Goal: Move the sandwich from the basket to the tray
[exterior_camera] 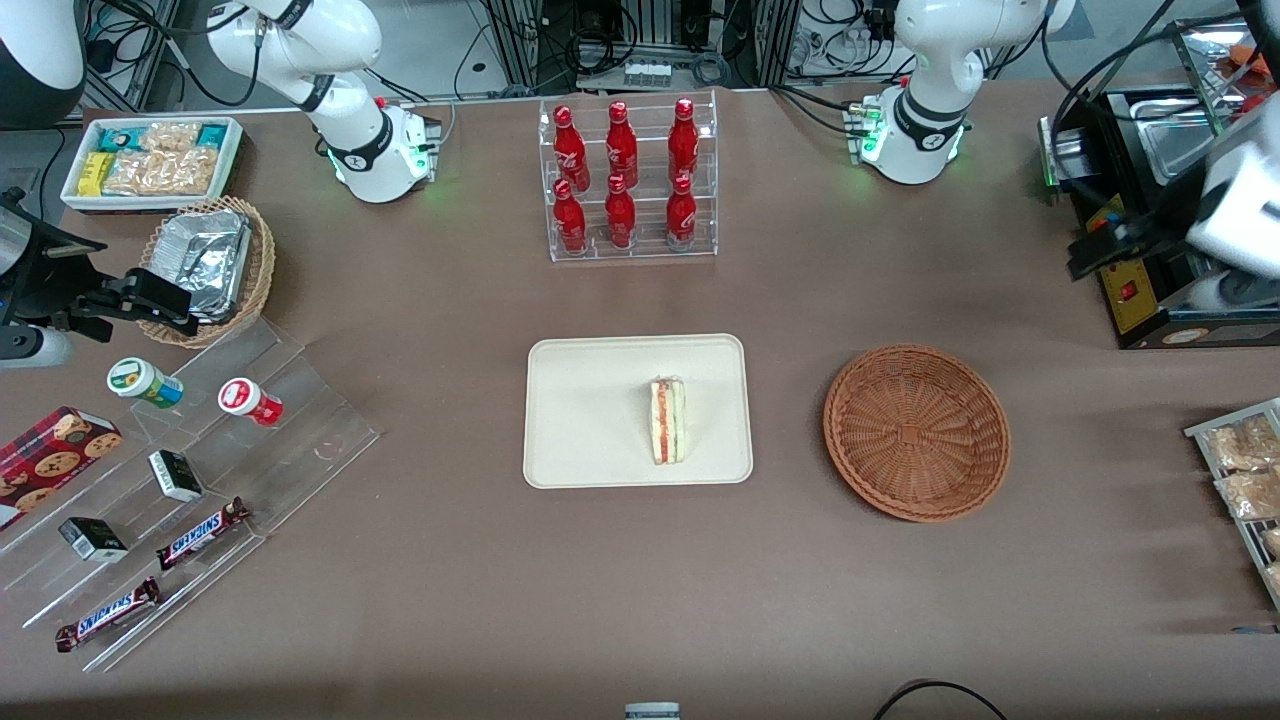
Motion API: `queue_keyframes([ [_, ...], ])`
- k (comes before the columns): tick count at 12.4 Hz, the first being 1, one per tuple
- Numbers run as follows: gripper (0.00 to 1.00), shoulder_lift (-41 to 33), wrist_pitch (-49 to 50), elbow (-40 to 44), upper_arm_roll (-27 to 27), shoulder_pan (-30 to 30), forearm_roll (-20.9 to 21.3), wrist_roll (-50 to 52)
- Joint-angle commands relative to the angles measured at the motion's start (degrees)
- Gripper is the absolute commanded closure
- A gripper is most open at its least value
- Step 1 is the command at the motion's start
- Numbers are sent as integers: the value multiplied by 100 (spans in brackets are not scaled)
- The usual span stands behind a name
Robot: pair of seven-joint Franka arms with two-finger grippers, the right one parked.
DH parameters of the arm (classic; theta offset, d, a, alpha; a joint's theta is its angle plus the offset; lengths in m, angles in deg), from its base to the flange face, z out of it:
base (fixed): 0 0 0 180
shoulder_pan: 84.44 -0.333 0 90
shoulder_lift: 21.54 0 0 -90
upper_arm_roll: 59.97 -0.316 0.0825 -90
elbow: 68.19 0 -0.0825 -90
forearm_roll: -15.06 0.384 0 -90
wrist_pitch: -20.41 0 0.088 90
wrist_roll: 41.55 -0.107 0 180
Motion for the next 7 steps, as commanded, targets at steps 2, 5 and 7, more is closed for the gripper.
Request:
queue_keyframes([
  [2,0,-526,-177,-556,-510,169,-208,-655],
  [5,0,-386,-186,-293,-1049,840,-121,-630],
  [7,0,-227,-186,-134,-1023,866,-129,-638],
])
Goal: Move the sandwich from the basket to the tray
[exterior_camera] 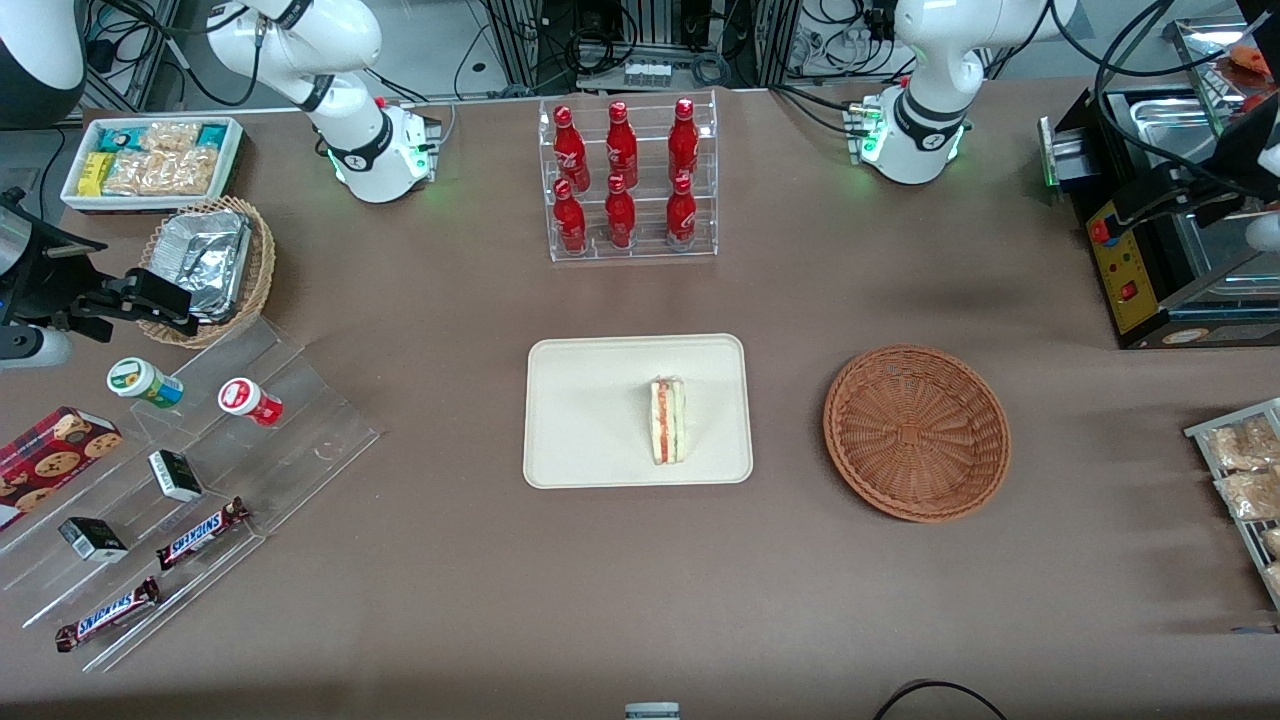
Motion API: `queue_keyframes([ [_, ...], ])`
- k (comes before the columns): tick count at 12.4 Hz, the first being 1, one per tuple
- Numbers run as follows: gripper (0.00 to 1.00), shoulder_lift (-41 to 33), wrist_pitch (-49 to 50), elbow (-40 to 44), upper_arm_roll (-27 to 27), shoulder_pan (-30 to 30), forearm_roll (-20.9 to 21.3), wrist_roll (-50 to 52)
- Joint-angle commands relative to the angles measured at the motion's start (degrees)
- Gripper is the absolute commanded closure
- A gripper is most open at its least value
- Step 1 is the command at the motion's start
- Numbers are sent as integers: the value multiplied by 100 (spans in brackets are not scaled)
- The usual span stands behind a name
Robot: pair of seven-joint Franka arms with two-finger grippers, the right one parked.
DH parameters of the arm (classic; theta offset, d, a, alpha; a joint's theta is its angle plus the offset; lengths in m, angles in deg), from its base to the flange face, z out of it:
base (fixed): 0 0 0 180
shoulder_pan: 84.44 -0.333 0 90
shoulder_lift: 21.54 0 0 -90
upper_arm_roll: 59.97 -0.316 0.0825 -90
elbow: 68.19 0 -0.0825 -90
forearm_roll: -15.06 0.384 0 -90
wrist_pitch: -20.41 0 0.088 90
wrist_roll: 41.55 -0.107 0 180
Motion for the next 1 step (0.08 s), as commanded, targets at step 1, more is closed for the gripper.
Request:
queue_keyframes([
  [1,0,152,-8,206,-54,121,-6,-51],
])
